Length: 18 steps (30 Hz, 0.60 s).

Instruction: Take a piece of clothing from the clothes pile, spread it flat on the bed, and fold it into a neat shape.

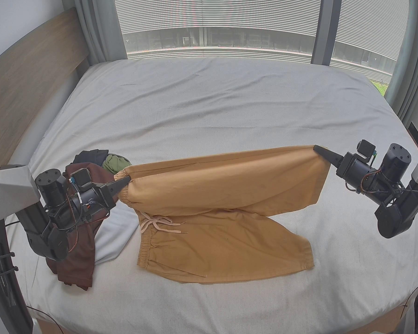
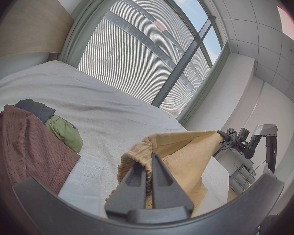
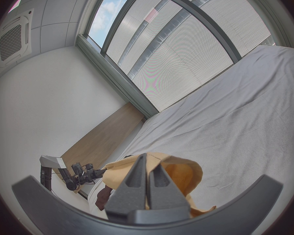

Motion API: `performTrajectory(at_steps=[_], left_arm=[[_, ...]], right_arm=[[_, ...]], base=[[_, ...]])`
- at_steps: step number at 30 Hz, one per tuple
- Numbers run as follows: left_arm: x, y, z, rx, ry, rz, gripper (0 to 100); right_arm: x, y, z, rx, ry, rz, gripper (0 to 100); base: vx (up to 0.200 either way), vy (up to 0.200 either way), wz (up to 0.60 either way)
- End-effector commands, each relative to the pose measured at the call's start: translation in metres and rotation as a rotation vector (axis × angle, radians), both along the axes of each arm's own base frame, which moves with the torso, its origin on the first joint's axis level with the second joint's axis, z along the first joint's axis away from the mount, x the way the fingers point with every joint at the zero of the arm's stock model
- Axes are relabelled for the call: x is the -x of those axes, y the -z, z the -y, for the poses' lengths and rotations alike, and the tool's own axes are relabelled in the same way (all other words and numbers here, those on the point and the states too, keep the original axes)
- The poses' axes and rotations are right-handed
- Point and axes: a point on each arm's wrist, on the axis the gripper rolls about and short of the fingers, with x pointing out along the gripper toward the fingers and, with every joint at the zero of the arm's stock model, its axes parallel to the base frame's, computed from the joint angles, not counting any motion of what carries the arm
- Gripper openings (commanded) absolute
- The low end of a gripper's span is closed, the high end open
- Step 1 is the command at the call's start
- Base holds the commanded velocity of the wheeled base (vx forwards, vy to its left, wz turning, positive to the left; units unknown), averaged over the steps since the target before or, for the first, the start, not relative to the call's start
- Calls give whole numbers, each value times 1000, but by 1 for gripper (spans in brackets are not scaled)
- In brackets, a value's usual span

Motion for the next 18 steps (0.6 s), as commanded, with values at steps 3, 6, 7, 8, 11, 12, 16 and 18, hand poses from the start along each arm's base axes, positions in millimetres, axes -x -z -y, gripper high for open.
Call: performTrajectory(at_steps=[3, 6, 7, 8, 11, 12, 16, 18], left_arm=[[-1, 2, -1, 0, -4, -4, 0], [-2, 2, -1, 0, -4, -1, 0], [-2, 1, -1, 0, -4, 0, 0], [-2, 1, -1, 0, -4, 0, 0], [-2, 1, -2, 0, -7, 0, 0], [-2, 1, -2, 0, -7, 2, 0], [-2, -2, 2, -1, -5, 11, 0], [-4, -5, 4, 2, -16, 26, 0]], right_arm=[[-1, 0, 1, -1, 2, 0, 0], [-1, 1, 1, 0, 2, -2, 0], [-1, 1, 1, 0, 2, -2, 0], [-1, 1, 1, 0, 2, -2, 0], [-2, 2, 1, 0, 4, -5, 0], [-2, 3, 1, 0, 4, -6, 0], [-1, 4, -2, 2, -2, -10, 0], [-1, 4, -3, 3, -3, -9, 0]], base=[[0, 0, 0], [0, 0, 0], [0, 0, 0], [0, 0, 0], [0, 0, 0], [0, 0, 0], [0, 0, 0], [0, 0, 0]])
